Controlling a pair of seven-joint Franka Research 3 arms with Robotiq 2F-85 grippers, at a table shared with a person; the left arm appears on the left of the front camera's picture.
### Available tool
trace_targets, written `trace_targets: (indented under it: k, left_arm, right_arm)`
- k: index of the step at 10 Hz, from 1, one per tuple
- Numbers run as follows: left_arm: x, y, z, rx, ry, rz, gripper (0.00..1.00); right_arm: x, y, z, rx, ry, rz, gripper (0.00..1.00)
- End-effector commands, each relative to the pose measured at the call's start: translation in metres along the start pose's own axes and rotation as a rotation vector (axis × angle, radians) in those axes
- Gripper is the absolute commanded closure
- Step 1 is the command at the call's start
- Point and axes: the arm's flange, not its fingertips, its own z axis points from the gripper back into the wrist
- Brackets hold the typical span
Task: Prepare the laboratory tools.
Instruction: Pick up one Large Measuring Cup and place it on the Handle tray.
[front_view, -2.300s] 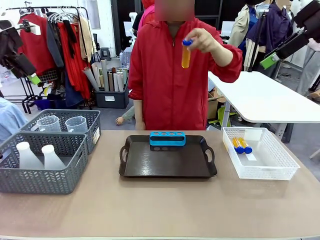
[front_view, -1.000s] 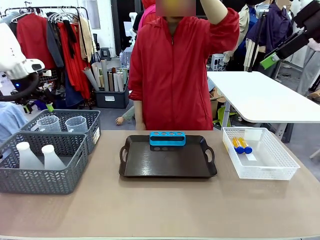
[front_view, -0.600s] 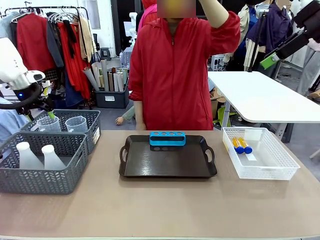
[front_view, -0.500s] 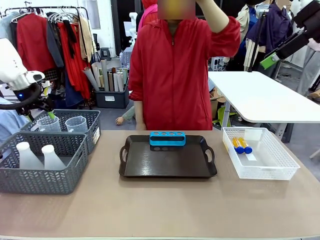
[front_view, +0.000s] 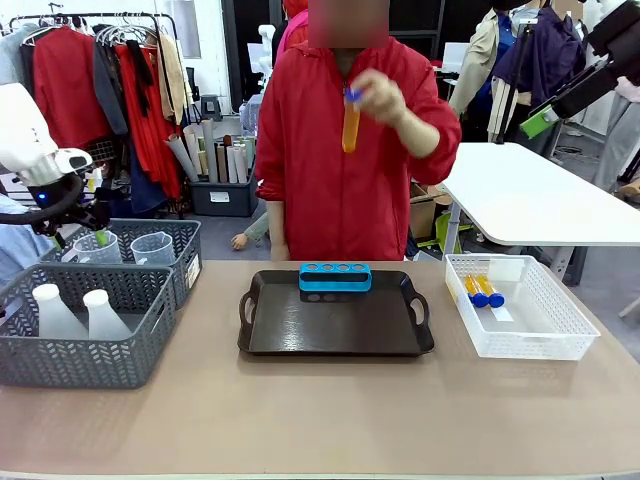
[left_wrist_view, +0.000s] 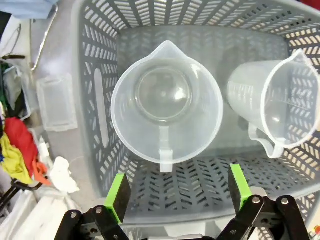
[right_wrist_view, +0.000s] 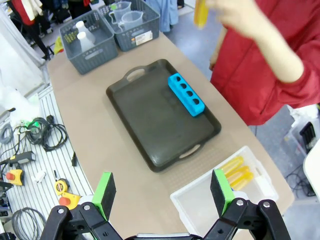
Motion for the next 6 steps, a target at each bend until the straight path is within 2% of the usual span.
trace_targets:
  k: [1, 6]
  left_arm:
    - [0.002, 0.003, -0.011, 0.033, 0.001, 0.016, 0.0]
    - [0.011, 0.007, -0.04, 0.068, 0.044, 0.013, 0.0]
  right_arm:
    - [0.001, 0.001, 0.0, 0.004, -0.005, -0.001, 0.0]
    - [0.001, 0.001, 0.0, 0.004, -0.005, -0.001, 0.0]
